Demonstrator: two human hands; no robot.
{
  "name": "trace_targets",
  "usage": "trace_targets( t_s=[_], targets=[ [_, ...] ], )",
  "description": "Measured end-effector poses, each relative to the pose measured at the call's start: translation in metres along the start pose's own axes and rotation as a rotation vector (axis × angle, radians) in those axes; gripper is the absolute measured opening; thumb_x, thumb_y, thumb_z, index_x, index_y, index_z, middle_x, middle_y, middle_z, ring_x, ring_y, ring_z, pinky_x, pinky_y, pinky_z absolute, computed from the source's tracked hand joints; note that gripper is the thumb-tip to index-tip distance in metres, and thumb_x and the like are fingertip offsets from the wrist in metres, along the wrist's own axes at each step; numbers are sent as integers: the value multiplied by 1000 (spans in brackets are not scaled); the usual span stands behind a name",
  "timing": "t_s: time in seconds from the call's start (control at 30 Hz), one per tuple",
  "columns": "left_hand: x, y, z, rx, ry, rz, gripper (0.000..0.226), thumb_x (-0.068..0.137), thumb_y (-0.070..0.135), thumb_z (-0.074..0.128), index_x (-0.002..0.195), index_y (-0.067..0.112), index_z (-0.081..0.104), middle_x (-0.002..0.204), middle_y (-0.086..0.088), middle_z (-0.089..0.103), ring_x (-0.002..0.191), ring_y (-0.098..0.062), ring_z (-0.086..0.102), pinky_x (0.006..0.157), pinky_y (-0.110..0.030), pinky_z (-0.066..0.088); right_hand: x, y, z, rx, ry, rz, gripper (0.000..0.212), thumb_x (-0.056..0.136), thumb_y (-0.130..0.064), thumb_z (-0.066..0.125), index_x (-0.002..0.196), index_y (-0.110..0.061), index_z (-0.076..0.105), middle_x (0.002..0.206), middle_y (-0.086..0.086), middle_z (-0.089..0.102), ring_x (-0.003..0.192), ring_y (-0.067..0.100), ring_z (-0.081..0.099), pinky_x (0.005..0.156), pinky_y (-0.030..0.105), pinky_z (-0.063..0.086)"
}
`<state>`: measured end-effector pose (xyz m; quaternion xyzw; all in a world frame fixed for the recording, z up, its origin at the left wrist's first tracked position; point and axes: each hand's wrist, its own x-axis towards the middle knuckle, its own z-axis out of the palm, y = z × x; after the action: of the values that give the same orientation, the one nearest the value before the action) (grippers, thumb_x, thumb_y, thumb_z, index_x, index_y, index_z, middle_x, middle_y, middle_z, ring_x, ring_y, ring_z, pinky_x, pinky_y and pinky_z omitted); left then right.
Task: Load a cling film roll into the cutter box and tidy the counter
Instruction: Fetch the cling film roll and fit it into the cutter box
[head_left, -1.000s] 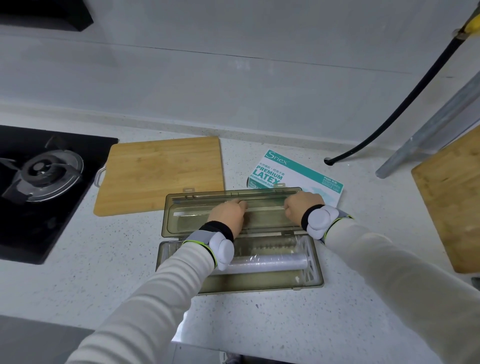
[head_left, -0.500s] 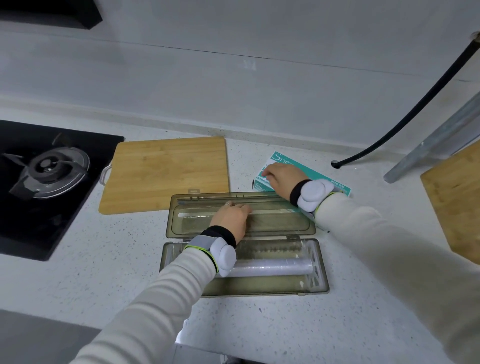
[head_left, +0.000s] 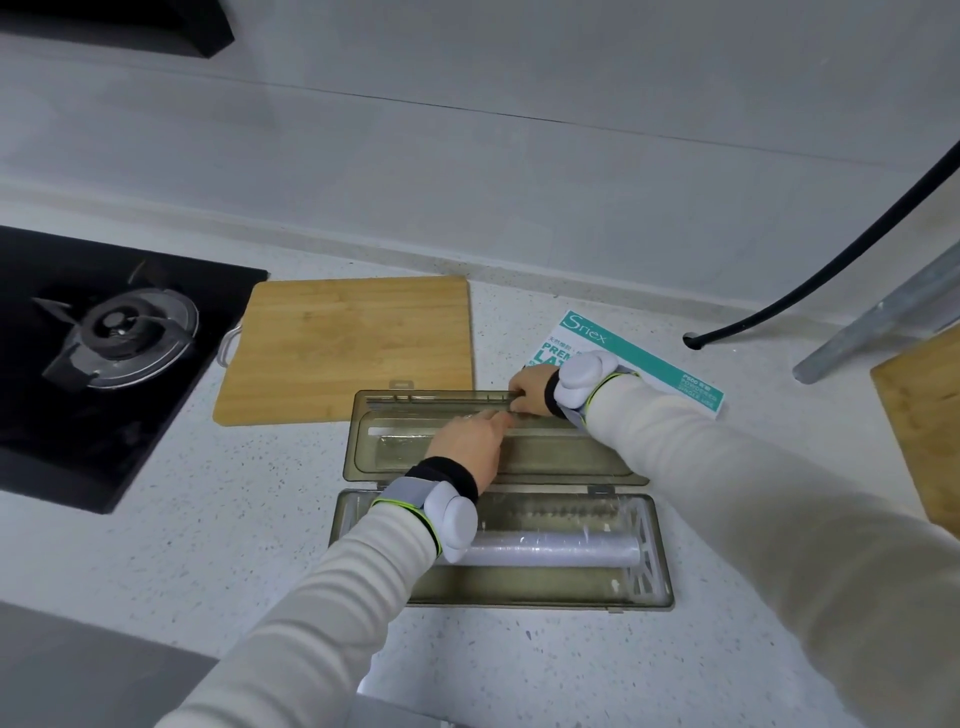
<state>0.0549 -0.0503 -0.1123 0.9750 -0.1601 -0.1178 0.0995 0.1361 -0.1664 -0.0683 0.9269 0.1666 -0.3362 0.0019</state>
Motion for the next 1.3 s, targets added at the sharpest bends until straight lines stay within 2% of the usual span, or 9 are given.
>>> trace_targets(
  t_s=[0.1, 0.23, 0.33, 0.43, 0.7, 0.83, 1.0, 1.17, 1.3],
  targets=[
    [-3, 0, -2, 7, 51, -30, 53, 89, 0, 38, 139, 20, 37, 130, -4, 54, 97, -31, 62, 77, -38, 53, 1, 4, -3, 20, 21, -26, 39, 97, -29, 45, 117, 1, 60, 123, 16, 61, 108, 29, 59, 88, 32, 46],
    [-8, 2, -7, -18, 175, -29, 46, 90, 4, 37, 134, 18, 41, 127, -1, 57, 97, -29, 60, 76, -33, 46, 1, 8, -9, 84, 56, -75, 23, 89, -32, 55, 87, -10, 64, 93, 7, 69, 80, 18, 50, 55, 23, 35],
    [-13, 4, -11, -11, 239, -27, 38, 91, 7, 37, 127, 16, 45, 120, 1, 59, 92, -27, 59, 74, -31, 43, -1, 9, -13, 142, 38, -80, 24, 84, -32, 61, 90, -9, 67, 74, -6, 60, 68, 13, 46, 54, 23, 33],
    [-19, 6, -14, -30, 274, -43, 31, 91, 8, 38, 121, 14, 48, 116, -1, 59, 90, -28, 58, 69, -35, 45, -3, 8, -13, 185, 32, -71, 16, 79, -29, 63, 75, -14, 59, 64, -12, 53, 60, 10, 39, 52, 21, 30],
    [-28, 10, -17, -45, 326, -47, 27, 89, 5, 41, 114, 12, 52, 111, -2, 59, 83, -29, 57, 62, -33, 40, -16, 7, -12, 254, 50, -73, 23, 79, -32, 66, 64, -19, 55, 66, -15, 54, 57, 5, 38, 51, 20, 29],
    [-34, 13, -18, -36, 347, -25, 26, 90, 5, 42, 113, 12, 53, 109, -2, 60, 81, -29, 57, 58, -30, 34, -25, 5, -11, 225, 50, -79, 24, 81, -34, 65, 64, -19, 58, 77, -2, 57, 75, 15, 41, 53, 23, 28],
    [-44, 16, -19, -69, 374, 11, 25, 87, 2, 45, 109, 9, 57, 105, -7, 63, 77, -32, 58, 56, -30, 32, -38, 1, -9, 202, 92, -69, 28, 83, -33, 64, 58, -27, 52, 84, 3, 52, 78, 17, 41, 53, 22, 28],
    [-61, 20, -22, -24, 432, 35, 29, 82, -3, 50, 106, 10, 61, 101, -4, 66, 73, -30, 59, 57, -27, 30, -58, -6, -5, 200, 160, -64, 9, 84, -20, 62, 82, -11, 59, 100, 20, 63, 83, 20, 48, 65, 26, 35],
    [-70, 22, -32, -12, 399, 57, 32, 87, 3, 44, 114, 14, 58, 107, -1, 65, 81, -30, 61, 61, -28, 38, -71, -9, -1, 200, 234, -83, 12, 85, -16, 60, 96, -12, 57, 115, 13, 63, 96, 25, 55, 72, 25, 35]
  ],
)
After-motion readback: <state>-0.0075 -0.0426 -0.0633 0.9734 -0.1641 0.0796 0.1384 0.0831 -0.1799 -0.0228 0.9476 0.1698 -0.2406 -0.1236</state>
